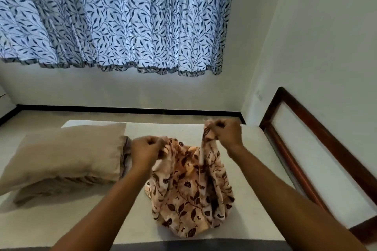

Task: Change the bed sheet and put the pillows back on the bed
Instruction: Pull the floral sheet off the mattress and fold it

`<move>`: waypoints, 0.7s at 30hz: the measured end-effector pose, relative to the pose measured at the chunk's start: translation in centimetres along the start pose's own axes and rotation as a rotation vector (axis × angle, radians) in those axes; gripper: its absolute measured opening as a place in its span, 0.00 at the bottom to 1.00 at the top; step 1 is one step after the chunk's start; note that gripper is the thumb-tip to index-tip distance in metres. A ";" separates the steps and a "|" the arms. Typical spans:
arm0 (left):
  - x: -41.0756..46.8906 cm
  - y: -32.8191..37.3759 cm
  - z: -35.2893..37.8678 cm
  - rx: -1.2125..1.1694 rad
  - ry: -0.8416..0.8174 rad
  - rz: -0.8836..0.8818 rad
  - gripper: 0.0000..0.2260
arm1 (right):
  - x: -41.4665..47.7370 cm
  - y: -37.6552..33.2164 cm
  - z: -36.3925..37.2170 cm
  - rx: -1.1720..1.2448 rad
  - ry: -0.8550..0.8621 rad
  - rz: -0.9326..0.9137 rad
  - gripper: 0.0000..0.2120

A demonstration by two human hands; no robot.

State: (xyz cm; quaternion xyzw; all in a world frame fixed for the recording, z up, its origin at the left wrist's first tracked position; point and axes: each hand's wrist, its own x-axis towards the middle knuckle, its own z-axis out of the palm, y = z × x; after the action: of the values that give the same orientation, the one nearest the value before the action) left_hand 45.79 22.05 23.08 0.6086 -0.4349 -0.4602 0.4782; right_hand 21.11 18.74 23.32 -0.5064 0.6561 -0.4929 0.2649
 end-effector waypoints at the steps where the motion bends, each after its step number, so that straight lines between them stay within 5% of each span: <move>1: -0.6 -0.7 0.4 -0.021 -0.064 -0.033 0.05 | -1.3 0.5 0.8 -0.001 -0.063 -0.005 0.08; 14: -3.6 -0.2 0.7 -0.048 -0.326 -0.273 0.06 | -9.3 1.0 3.7 -0.184 -0.418 -0.398 0.07; 21: -4.0 0.8 0.8 -0.041 -0.386 -0.262 0.14 | -10.3 0.7 3.3 -0.130 -0.243 -0.424 0.06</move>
State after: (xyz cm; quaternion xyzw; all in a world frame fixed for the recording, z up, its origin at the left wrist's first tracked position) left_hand 44.11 25.65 24.31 0.5504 -0.4262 -0.6351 0.3348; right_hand 27.24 27.06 19.88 -0.7042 0.5287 -0.4299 0.1993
